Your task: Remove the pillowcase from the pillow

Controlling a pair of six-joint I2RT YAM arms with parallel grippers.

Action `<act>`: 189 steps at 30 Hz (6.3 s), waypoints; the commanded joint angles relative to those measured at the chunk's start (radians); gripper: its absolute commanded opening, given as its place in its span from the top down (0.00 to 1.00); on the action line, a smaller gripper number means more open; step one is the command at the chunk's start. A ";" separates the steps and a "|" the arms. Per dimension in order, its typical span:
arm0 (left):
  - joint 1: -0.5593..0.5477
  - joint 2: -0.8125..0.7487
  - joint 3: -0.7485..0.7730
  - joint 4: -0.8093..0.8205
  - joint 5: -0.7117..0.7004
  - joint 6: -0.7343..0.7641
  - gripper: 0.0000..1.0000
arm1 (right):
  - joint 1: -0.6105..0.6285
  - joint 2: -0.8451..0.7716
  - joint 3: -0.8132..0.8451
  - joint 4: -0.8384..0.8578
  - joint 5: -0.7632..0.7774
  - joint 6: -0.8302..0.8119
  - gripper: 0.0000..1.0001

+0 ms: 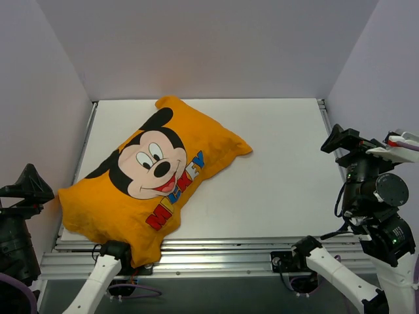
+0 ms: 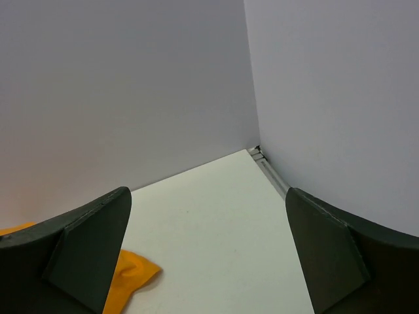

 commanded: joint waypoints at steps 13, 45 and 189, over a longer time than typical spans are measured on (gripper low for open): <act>-0.003 0.144 -0.168 -0.006 0.121 -0.076 0.06 | 0.004 0.287 -0.069 0.080 -0.367 0.247 0.00; -0.307 1.107 -0.224 0.388 0.951 -0.616 0.06 | -0.051 0.636 -0.386 0.296 -0.863 0.545 0.00; -0.008 0.387 -0.530 0.115 0.622 -0.498 0.06 | 0.200 1.082 0.408 -0.196 -0.521 0.210 0.21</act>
